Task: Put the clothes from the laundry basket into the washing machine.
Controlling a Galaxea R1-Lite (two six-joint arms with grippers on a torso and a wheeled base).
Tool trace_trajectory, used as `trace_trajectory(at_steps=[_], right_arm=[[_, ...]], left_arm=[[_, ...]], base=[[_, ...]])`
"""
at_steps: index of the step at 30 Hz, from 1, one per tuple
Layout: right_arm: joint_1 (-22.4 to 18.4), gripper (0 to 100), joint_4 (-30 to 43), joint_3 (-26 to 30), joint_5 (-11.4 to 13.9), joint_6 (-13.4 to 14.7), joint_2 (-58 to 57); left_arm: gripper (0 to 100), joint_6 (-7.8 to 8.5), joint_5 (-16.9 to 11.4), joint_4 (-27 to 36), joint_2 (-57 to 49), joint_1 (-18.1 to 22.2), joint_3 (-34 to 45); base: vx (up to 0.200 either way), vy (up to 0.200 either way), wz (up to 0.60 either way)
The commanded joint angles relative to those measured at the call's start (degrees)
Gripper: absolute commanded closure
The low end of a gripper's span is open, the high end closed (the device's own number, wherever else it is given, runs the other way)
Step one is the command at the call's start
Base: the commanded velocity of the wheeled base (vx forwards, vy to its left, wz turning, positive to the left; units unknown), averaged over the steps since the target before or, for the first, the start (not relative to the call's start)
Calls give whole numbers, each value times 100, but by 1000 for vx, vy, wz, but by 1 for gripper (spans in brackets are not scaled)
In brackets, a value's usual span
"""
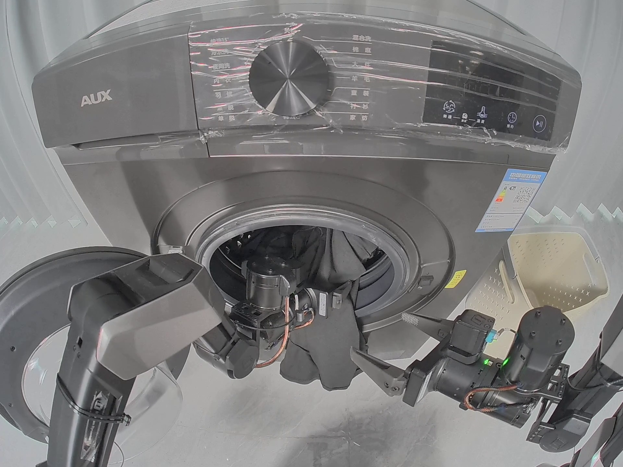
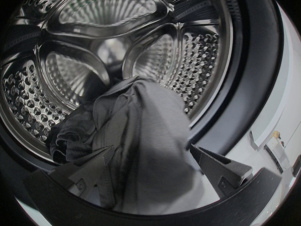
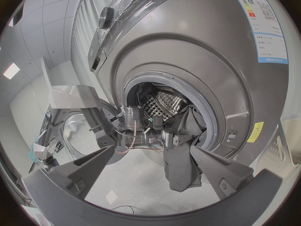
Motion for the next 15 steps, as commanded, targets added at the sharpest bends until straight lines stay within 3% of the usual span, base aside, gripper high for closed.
trace_trajectory(at_steps=[1,10,11,15], right_arm=[[18,0,-1,-1,1,0,-11],[18,0,-10,-1,10,0,7],[18,0,-10,-1,1,0,7],[18,0,-10,-1,1,0,7]], left_arm=[[100,42,2,-72,639,166,-415],[100,-37,125,-222,683,236,-1004],[100,-46,485,-424,806,333,-1558],[100,-55,617,-442,842,552,-2138]], base=[[0,0,0],[0,0,0],[0,0,0],[0,0,0]])
